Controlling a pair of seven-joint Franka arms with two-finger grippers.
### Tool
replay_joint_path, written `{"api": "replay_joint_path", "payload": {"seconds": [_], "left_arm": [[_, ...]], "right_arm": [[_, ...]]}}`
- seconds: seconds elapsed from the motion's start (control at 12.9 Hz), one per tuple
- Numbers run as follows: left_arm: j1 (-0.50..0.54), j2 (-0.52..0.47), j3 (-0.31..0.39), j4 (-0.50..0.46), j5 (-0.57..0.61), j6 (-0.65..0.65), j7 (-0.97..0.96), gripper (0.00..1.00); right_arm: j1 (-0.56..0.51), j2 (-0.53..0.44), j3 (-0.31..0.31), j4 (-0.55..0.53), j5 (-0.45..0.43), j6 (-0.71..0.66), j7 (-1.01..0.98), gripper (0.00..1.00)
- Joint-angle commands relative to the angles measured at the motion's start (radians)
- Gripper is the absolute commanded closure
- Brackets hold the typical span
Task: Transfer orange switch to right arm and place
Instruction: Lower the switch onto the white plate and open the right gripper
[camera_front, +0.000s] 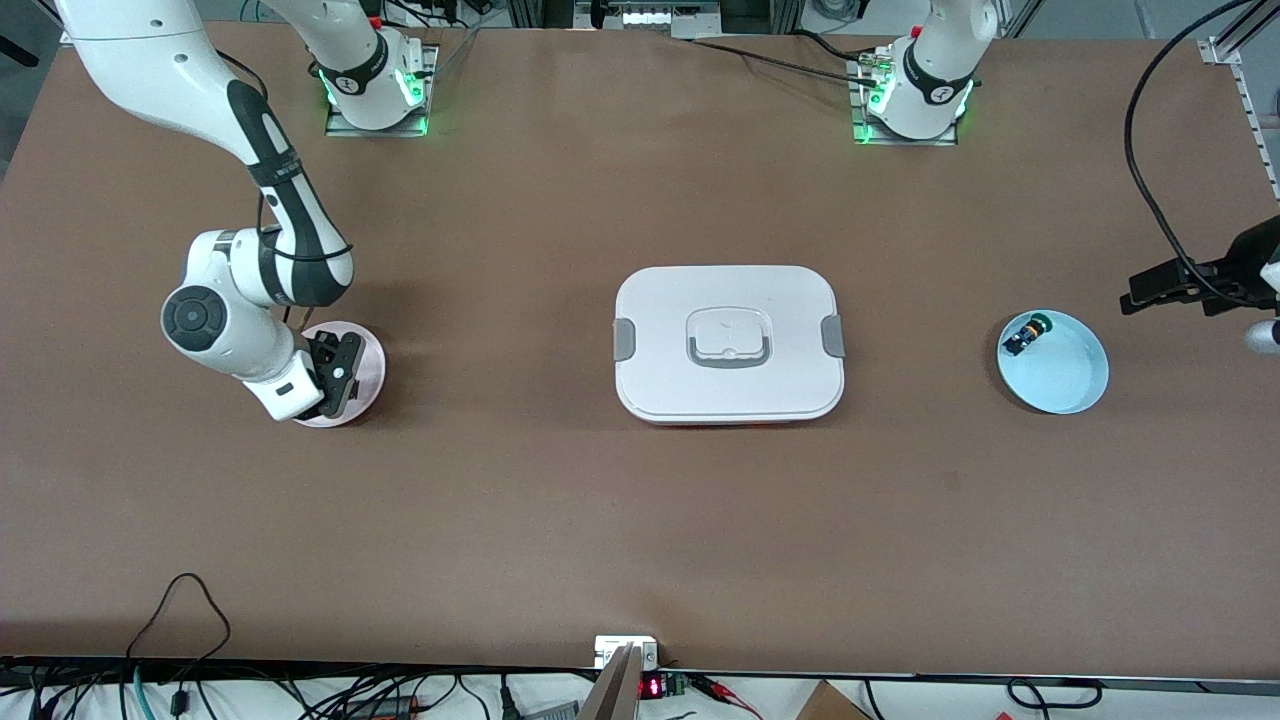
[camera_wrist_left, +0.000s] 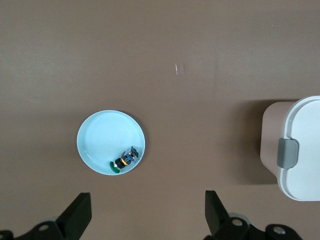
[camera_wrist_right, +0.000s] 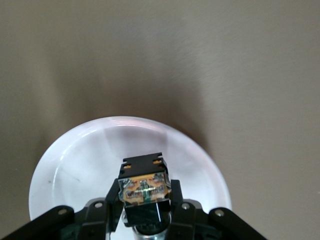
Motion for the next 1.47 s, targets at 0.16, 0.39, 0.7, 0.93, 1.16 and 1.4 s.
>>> {"api": "replay_joint_path", "payload": {"seconds": [0.16,0.39,0.7,0.93,1.16,1.4], "left_arm": [[-0.015,-0.036,0.004,-0.041,0.026,-0.016,-0.084,0.0],[-0.023,-0.043,0.004,-0.046,0.026,-0.016,-0.116,0.0],[-0.023,-0.041,0.004,-0.043,0.024,-0.015,-0.113,0.0],[-0.023,-0.04,0.004,-0.041,0.024,-0.009,-0.104,0.0],[-0.023,-0.038,0.004,-0.036,0.024,-0.006,-0.101,0.0],[-0.023,-0.035,0.004,-0.035,0.024,-0.006,-0.101,0.0]], "right_arm": [[-0.067,-0.058,0.008,-0.099,-0.018,0.027,-0.142,0.88],[-0.089,-0.052,0.008,-0.1,-0.016,0.027,-0.168,0.88],[-0.071,-0.049,0.008,-0.099,-0.016,0.027,-0.106,0.87],[-0.062,-0.052,0.01,-0.099,-0.012,0.025,-0.057,0.44],[-0.065,-0.075,0.01,-0.076,-0.004,-0.01,0.075,0.0],[-0.062,-0.141,0.019,-0.013,0.019,-0.125,0.341,0.0]]}}
